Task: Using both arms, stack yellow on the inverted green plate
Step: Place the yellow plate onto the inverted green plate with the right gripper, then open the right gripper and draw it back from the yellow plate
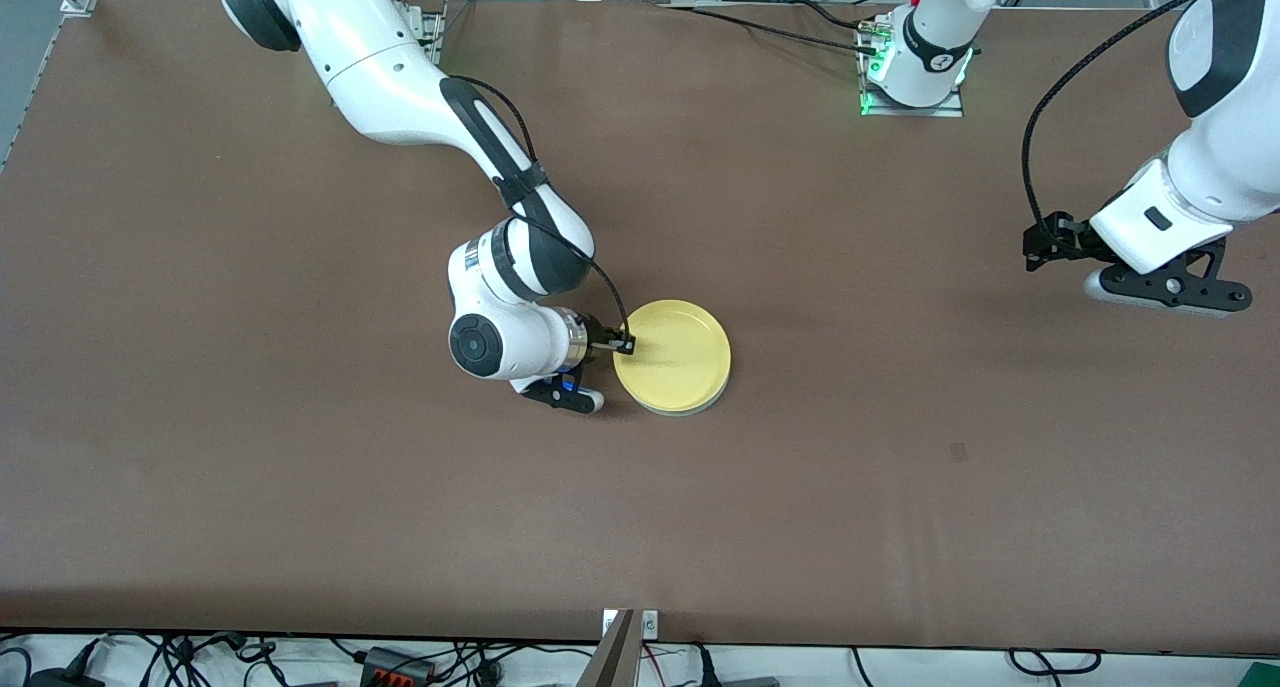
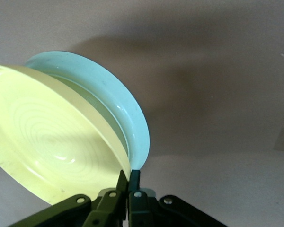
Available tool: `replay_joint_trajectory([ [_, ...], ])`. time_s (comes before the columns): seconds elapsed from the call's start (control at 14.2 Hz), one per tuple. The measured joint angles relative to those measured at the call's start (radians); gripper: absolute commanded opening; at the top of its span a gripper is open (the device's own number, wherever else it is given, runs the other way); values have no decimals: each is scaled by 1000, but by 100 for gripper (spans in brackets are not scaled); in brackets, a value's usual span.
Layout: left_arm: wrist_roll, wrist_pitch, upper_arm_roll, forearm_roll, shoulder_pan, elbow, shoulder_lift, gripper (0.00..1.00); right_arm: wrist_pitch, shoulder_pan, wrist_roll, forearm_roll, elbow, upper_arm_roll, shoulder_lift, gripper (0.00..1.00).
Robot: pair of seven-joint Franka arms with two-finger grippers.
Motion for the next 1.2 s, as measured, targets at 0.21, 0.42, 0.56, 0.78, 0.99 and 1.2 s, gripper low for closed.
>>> replay_joint_trajectory([
  [0.21,3,9,1,-1,10,48,49,100,2,4,2,0,0,0,6,8],
  [0.42,-1,12,2,-2,13,159,125,100,2,5,7,0,0,0,9,100],
  [0.56,-4,12,2,-2,20,227,171,100,2,5,8,0,1,-1,9,100],
  [0.78,-4,-6,2,-3,36,264,176,100,-11,6,8,-6,20,-16,-4,100],
  [0.99,-4,17,1,-3,37,246,156,100,-142,5,7,-33,59,-82,-52,100],
  [1.2,-4,139,-2,-3,36,106,71,100,-310,2,7,-59,114,-180,-119,100],
])
